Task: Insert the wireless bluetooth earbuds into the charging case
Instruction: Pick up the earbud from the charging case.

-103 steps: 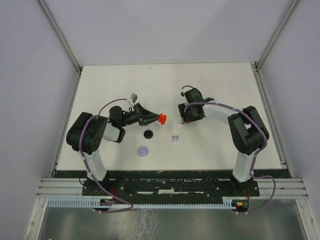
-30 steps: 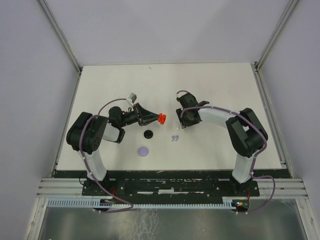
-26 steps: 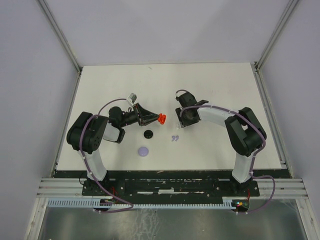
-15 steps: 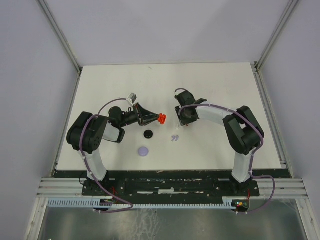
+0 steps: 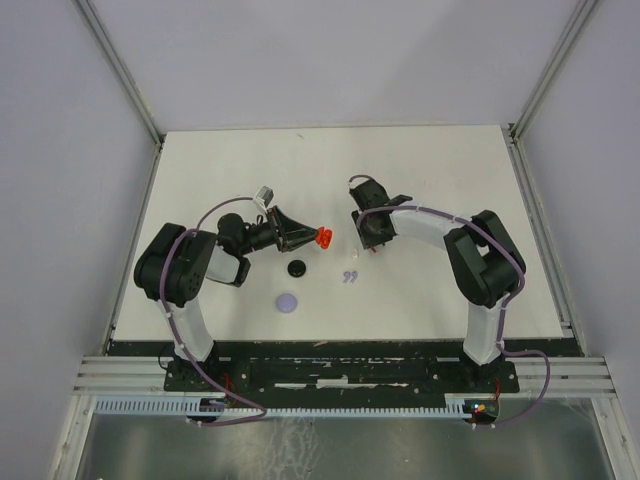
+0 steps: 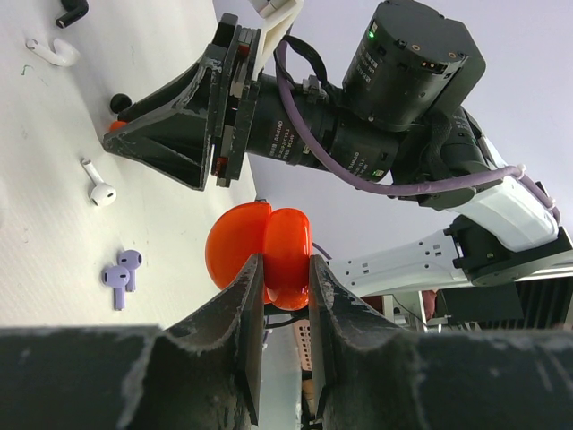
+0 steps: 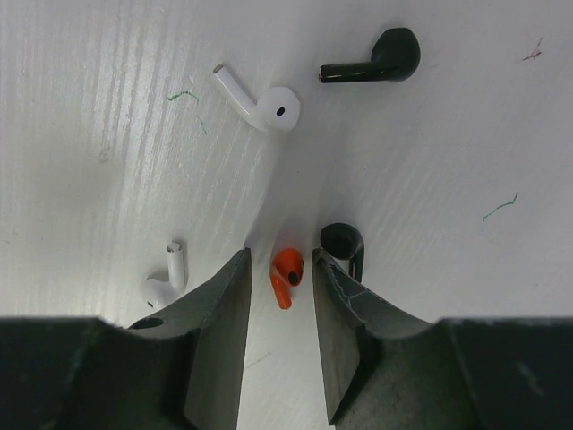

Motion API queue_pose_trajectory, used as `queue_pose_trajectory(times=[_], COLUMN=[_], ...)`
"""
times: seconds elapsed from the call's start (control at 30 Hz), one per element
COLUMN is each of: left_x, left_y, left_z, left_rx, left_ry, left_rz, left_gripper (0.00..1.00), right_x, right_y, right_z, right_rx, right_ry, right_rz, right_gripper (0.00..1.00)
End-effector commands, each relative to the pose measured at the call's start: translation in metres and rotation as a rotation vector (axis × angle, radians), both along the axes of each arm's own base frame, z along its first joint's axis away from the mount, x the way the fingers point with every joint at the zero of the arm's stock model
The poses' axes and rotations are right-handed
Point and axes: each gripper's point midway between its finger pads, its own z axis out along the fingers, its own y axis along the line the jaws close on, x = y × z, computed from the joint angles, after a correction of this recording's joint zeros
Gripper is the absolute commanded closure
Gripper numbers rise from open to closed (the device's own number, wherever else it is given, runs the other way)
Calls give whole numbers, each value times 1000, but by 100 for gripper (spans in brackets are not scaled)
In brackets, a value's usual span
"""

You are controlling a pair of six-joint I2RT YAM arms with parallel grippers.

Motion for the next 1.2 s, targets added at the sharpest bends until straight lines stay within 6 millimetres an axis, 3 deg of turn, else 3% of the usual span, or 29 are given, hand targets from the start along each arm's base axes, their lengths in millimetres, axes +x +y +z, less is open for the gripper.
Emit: queue_pose_trajectory(times=[0.0, 0.6, 1.03, 1.17], left_x=[0, -1, -2, -2], left_y=[1, 2, 2, 1], left_z=[11, 10, 10, 10], left_rx=[-35, -34, -35, -34], left_ry=[-20, -19, -20, -19], left_rz=[-12, -12, -13, -14], left_gripper=[97, 97, 97, 97], right_x=[4, 2, 2, 2], right_y=[-5, -7, -6, -6], right_z=[0, 1, -5, -5], right_rx=[-46, -65, -76, -74], right_ry=[-1, 19, 40, 42], right_rz=[3, 19, 36, 37], right_gripper=[59, 67, 68, 74])
